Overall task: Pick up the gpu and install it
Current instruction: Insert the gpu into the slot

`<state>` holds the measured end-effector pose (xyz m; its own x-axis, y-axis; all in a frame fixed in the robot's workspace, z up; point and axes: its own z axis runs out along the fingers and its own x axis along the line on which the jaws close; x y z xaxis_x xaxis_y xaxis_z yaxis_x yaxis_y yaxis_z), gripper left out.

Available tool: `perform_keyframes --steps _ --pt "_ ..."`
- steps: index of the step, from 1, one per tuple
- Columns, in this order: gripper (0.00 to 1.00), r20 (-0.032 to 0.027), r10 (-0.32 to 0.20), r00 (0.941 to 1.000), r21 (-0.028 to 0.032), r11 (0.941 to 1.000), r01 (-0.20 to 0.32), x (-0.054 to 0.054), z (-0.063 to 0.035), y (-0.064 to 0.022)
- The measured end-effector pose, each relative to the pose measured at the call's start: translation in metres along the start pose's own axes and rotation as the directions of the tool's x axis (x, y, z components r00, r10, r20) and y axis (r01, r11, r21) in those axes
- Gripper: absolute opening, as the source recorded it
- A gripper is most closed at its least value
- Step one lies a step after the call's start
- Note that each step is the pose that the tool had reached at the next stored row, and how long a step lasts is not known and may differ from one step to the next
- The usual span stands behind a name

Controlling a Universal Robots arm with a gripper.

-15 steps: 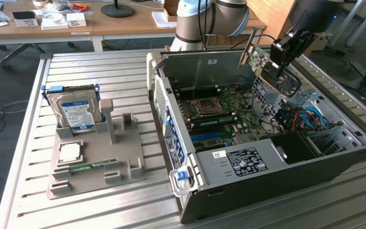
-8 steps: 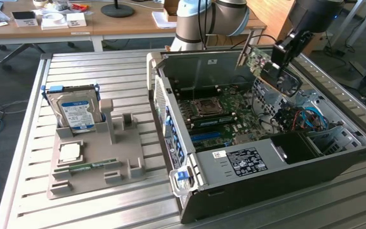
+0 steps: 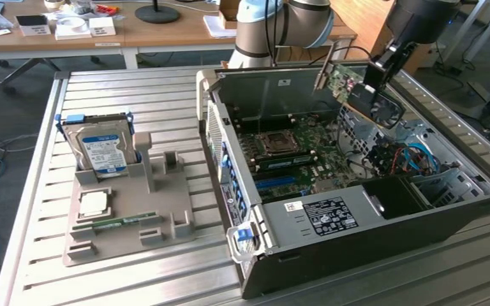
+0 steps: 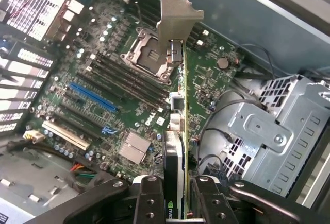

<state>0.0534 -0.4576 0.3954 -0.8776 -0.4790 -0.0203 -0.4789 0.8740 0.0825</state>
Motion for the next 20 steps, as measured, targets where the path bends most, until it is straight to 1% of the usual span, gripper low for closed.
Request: perform_keyframes --steps 6,12,16,20 --pt "0.27 -0.0034 -0.041 0.9992 -0.0008 0.9992 0.041 0.001 0.0 0.0006" --pt "0.27 -0.0068 -0.08 0.9968 -0.0014 0.9968 0.08 0.0021 0.0001 0.0011" --pt "0.27 -0.0102 -0.122 0.9925 -0.0027 0.9925 0.122 0.0023 0.0002 0.0013" --pt "0.27 -0.0142 -0.173 0.9849 -0.0044 0.985 0.173 0.0023 0.0003 0.0012"
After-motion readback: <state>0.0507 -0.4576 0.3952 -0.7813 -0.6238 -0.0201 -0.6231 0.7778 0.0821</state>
